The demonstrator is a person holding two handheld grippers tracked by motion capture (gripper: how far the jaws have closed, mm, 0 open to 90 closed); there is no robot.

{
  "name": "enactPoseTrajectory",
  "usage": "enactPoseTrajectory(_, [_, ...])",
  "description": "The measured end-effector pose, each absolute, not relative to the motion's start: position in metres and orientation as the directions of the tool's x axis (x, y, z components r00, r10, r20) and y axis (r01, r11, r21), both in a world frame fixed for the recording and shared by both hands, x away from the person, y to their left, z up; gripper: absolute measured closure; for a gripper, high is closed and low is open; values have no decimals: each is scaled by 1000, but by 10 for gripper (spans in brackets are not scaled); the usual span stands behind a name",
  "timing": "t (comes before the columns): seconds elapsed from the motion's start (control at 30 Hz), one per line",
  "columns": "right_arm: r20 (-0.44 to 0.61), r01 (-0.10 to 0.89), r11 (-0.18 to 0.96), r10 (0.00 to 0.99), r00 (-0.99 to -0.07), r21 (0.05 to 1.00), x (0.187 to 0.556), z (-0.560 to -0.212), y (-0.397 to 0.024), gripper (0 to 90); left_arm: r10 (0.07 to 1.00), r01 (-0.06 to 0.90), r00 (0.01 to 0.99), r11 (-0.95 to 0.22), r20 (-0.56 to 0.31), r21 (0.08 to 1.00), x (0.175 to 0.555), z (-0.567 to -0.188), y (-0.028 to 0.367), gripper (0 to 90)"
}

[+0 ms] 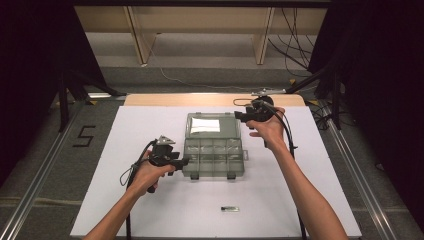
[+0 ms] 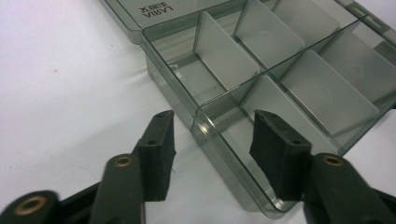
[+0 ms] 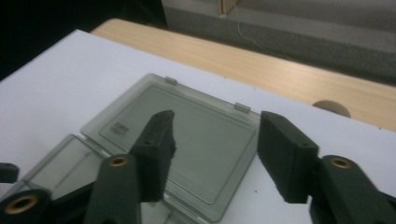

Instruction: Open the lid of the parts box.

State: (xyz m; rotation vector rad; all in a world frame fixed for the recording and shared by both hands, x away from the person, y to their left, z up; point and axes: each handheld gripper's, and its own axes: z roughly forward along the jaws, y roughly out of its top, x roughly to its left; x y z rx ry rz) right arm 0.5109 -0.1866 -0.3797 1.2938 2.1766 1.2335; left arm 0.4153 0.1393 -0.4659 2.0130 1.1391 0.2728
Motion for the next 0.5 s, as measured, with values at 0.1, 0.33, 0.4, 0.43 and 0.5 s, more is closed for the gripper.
enactPoseTrajectory(0.1, [171, 520, 188, 807, -566, 833, 498, -374, -185, 393, 793, 624, 579, -284, -187, 728, 413, -463, 141, 389])
enactPoseTrajectory(0.33, [147, 446, 213, 750, -645, 869, 474, -364, -179, 335, 795, 562, 575, -211, -195, 799, 402, -447, 144, 320])
enactPoseTrajectory(0.4, [101, 404, 247, 736, -669, 881, 466, -361, -177, 321, 786, 537, 582, -179, -209, 824, 398, -442, 145, 290])
enactPoseTrajectory(0.43, [99, 399, 252, 728, -679, 882, 461, -360, -176, 317, 784, 535, 580, -160, -223, 830, 395, -440, 144, 290])
enactPoseTrajectory(0.5, [90, 379, 264, 705, -704, 887, 451, -358, -174, 312, 769, 504, 600, -150, -220, 850, 389, -437, 145, 254])
